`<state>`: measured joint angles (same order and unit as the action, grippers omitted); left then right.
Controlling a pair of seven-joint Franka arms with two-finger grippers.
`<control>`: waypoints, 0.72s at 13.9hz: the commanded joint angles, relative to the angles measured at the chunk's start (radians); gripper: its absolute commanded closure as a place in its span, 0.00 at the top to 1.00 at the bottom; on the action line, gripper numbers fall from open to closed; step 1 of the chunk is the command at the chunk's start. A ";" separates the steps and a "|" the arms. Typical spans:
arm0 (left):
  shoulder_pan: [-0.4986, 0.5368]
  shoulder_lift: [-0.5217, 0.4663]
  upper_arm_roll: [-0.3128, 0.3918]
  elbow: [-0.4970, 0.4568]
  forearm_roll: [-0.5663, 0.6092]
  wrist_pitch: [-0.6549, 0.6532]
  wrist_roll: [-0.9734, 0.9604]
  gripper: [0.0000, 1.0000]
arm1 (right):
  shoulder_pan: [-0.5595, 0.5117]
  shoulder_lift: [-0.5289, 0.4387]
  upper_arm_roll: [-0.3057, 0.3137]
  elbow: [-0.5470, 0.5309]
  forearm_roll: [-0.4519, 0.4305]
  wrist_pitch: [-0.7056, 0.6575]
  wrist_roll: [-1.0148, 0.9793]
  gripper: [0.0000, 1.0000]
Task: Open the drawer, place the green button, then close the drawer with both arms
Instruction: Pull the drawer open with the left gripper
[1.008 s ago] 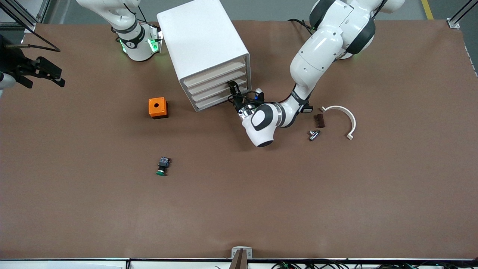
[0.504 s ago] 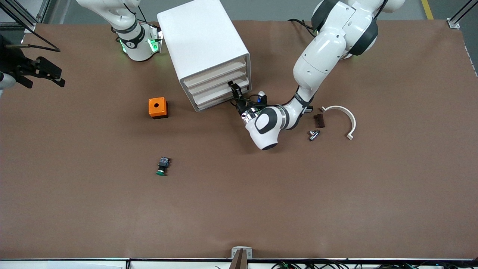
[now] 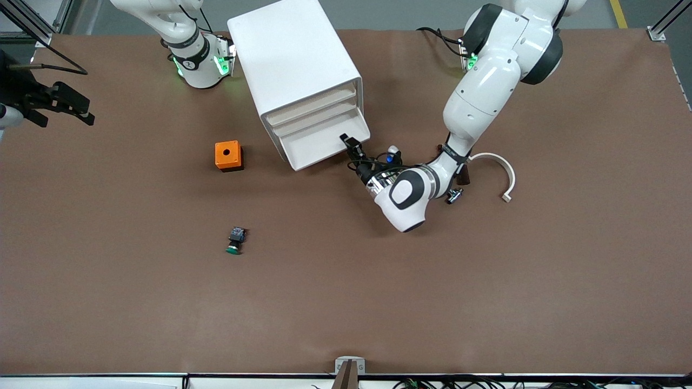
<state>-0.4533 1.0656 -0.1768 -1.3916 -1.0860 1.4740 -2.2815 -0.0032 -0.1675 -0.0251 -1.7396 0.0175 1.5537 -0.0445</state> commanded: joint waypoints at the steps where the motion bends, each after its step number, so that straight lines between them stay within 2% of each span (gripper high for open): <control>1: 0.051 0.022 0.008 0.032 -0.041 -0.004 -0.015 0.07 | 0.000 -0.015 0.001 0.002 -0.002 -0.007 0.008 1.00; 8: 0.101 0.030 0.010 0.040 -0.043 0.000 -0.015 0.12 | 0.003 0.003 0.001 0.041 -0.005 -0.023 0.002 1.00; 9: 0.101 0.028 0.010 0.043 -0.045 0.002 -0.006 0.23 | 0.003 0.006 0.002 0.046 -0.004 -0.024 0.006 1.00; 10: 0.101 0.027 0.008 0.045 -0.045 0.003 0.025 0.43 | 0.003 0.008 0.002 0.046 -0.002 -0.029 0.005 1.00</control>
<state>-0.3497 1.0725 -0.1684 -1.3787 -1.1088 1.4812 -2.2761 -0.0031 -0.1675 -0.0240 -1.7168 0.0175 1.5460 -0.0448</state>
